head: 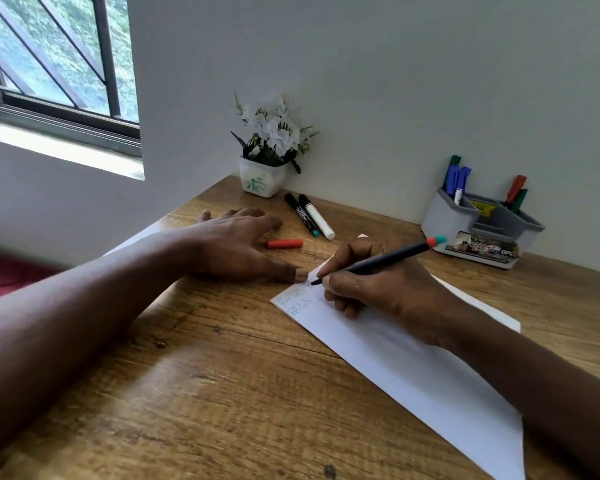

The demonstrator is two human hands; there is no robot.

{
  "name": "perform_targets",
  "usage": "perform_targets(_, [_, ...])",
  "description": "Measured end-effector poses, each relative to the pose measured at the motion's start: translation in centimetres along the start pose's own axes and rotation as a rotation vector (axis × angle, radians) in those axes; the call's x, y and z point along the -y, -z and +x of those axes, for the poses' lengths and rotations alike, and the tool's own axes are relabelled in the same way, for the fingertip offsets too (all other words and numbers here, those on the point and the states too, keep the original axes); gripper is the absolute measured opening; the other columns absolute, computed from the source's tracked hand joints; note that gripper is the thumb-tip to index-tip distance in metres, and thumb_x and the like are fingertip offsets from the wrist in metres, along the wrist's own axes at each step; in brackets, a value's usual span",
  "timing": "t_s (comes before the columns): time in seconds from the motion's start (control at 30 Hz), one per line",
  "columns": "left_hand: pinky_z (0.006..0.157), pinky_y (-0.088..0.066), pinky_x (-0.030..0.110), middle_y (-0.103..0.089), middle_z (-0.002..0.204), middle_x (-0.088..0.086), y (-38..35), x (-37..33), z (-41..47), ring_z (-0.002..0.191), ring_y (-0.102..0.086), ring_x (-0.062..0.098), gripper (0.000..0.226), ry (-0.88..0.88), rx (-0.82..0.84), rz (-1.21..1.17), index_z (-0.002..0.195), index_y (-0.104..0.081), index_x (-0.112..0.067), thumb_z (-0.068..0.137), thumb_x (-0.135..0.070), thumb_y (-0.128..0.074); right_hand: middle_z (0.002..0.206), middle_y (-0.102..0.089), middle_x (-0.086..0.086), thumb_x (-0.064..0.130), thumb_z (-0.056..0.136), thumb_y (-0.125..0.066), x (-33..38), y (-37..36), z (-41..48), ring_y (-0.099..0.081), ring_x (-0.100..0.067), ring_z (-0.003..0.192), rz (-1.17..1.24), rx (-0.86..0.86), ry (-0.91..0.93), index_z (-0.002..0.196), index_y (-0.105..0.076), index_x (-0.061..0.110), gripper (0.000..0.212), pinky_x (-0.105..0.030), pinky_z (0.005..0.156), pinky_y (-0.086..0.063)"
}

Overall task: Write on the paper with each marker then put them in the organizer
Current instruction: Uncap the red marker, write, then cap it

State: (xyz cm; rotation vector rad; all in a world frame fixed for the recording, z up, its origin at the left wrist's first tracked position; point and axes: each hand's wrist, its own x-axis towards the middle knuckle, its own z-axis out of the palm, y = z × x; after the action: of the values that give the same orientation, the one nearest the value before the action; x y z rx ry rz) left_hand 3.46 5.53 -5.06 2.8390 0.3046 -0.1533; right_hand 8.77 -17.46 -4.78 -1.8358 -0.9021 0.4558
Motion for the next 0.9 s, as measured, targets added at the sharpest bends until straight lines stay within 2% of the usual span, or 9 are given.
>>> perform_targets(0.13, [0.123,-0.009,0.063,-0.008,0.170,-0.005,0.05,-0.11,-0.09,0.156,-0.009,0.024,0.118,0.004,0.003,-0.003,0.159,-0.017,-0.042,0.058,-0.094,-0.047,0.059,-0.066,-0.002,0.010,0.087,-0.074,-0.49,-0.61,0.06,-0.059,-0.012,0.052,-0.100,-0.091,0.041,0.081,-0.070,0.010,0.007,-0.024,0.047,-0.048])
perform_targets(0.23, [0.122,-0.009,0.063,-0.009,0.170,-0.005,-0.07,0.15,0.10,0.156,-0.009,0.024,0.123,-0.002,0.001,-0.004,0.158,-0.019,-0.043,0.053,-0.100,-0.046,0.062,-0.067,0.004,0.015,0.083,-0.077,-0.47,-0.87,0.18,-0.059,-0.003,0.057,-0.235,-0.112,0.087,0.072,-0.070,0.020,0.014,-0.021,0.054,-0.047])
perform_targets(0.33, [0.122,-0.011,0.063,-0.010,0.170,-0.006,-0.18,0.27,0.21,0.156,-0.011,0.024,0.122,-0.006,-0.007,-0.001,0.158,-0.020,-0.043,0.053,-0.100,-0.046,0.076,-0.071,-0.003,0.017,0.082,-0.078,-0.54,-0.97,0.23,-0.063,-0.010,0.069,-0.292,-0.103,0.114,0.073,-0.071,0.020,0.012,-0.027,0.062,-0.049])
perform_targets(0.47, [0.122,-0.011,0.064,-0.011,0.170,-0.005,-0.12,0.20,0.14,0.155,-0.012,0.024,0.124,0.000,-0.011,0.001,0.158,-0.021,-0.042,0.051,-0.100,-0.043,0.069,-0.064,-0.006,0.015,0.084,-0.076,-0.19,-0.67,0.37,-0.054,-0.005,0.060,-0.301,-0.071,0.115,0.073,-0.069,0.013,0.013,-0.030,0.056,-0.047])
perform_targets(0.6, [0.122,-0.009,0.064,-0.010,0.170,-0.005,-0.02,-0.16,-0.17,0.156,-0.010,0.025,0.119,0.008,0.003,0.007,0.159,-0.019,-0.040,0.056,-0.095,-0.045,0.055,-0.060,0.006,0.014,0.088,-0.073,-0.35,-0.73,0.30,-0.052,-0.002,0.049,-0.186,-0.049,0.086,0.074,-0.068,0.017,0.016,-0.021,0.051,-0.044])
perform_targets(0.73, [0.122,-0.009,0.065,-0.010,0.170,-0.005,0.10,-0.26,-0.34,0.156,-0.010,0.024,0.119,0.011,0.004,0.003,0.159,-0.020,-0.040,0.056,-0.094,-0.044,0.060,-0.062,0.013,0.015,0.089,-0.075,-0.40,-0.91,0.45,-0.055,0.002,0.057,-0.243,-0.027,0.110,0.075,-0.069,0.021,0.016,-0.015,0.054,-0.041])
perform_targets(0.9, [0.122,-0.006,0.065,-0.009,0.170,-0.004,0.18,-0.48,-0.57,0.156,-0.009,0.025,0.119,0.016,0.009,0.003,0.159,-0.020,-0.039,0.055,-0.092,-0.044,0.062,-0.062,0.011,0.012,0.086,-0.075,-0.44,-0.84,0.34,-0.054,0.002,0.057,-0.256,-0.049,0.125,0.073,-0.068,0.020,0.017,-0.015,0.055,-0.041])
